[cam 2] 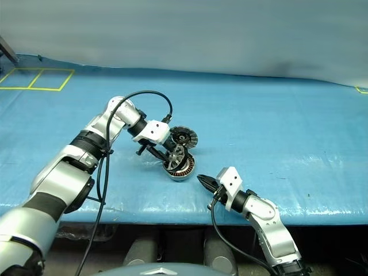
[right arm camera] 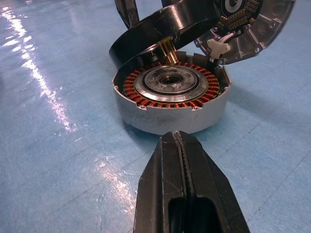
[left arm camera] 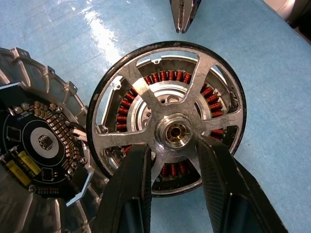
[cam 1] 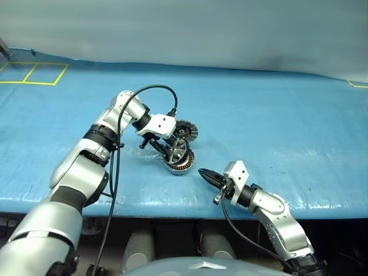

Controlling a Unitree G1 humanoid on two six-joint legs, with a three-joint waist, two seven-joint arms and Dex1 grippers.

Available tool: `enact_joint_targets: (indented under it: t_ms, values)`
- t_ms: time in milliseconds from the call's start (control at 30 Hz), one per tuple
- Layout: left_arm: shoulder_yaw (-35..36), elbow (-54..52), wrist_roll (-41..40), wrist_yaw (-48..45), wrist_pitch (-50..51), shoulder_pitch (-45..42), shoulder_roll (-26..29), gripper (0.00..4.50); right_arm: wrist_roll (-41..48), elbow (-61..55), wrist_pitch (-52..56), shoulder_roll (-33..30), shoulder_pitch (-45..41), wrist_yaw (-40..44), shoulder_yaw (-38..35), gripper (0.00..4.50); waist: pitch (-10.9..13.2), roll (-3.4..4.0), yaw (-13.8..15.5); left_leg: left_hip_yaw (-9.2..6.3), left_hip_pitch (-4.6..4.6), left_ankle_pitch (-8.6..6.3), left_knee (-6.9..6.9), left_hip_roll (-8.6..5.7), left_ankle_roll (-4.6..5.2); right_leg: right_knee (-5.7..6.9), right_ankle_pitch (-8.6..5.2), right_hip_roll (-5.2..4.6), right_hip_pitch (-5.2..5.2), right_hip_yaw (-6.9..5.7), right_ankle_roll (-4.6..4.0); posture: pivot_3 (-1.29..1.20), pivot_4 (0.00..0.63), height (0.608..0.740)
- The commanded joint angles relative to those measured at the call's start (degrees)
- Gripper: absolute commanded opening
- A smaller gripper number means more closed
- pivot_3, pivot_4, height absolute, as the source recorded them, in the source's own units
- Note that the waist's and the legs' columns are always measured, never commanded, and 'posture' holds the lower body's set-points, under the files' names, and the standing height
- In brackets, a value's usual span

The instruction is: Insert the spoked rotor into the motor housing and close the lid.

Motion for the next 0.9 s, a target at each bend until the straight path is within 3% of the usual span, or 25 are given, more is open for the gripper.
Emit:
enact_joint_targets:
  t_ms: [33,100,600,900]
  values:
    - [1.78,0.21,0.65,0.66,-1.36,-1.07,-0.5,1.85,0.01,-0.7,-1.11,0.23,-0.24,-0.24,-0.27,0.0,0.0,0.0,0.02,0.0,0.0,0.0,0.0,0.0,0.0,0.0,0.0,0.0,0.0,0.0,0.0,0.0,0.15,0.74]
    - [2.02,0.35,0.81,1.3,-1.93,-1.07,-0.57,2.38,-0.08,-0.69,-1.14,0.22,-0.22,-0.31,-0.25,0.0,0.0,0.0,0.05,0.0,0.0,0.0,0.0,0.0,0.0,0.0,0.0,0.0,0.0,0.0,0.0,0.0,0.15,0.74]
    - [4.97,-1.01,-0.24,0.71,-0.87,0.03,-0.32,2.38,-0.67,-0.02,-1.16,0.7,-0.6,-0.9,-0.39,0.0,0.0,0.0,0.07,-0.01,-0.01,0.0,-0.01,0.0,0.0,0.0,0.0,0.01,-0.02,0.0,0.0,0.0,0.15,0.74]
    - [10.69,-16.3,-7.08,0.47,8.28,11.19,3.45,2.38,1.99,-0.67,-0.32,2.48,-2.37,-2.75,-3.08,0.0,0.0,0.02,-0.23,-0.02,0.01,0.0,-0.02,0.01,0.0,0.04,0.01,0.01,-0.02,-0.01,0.0,0.0,0.15,0.74]
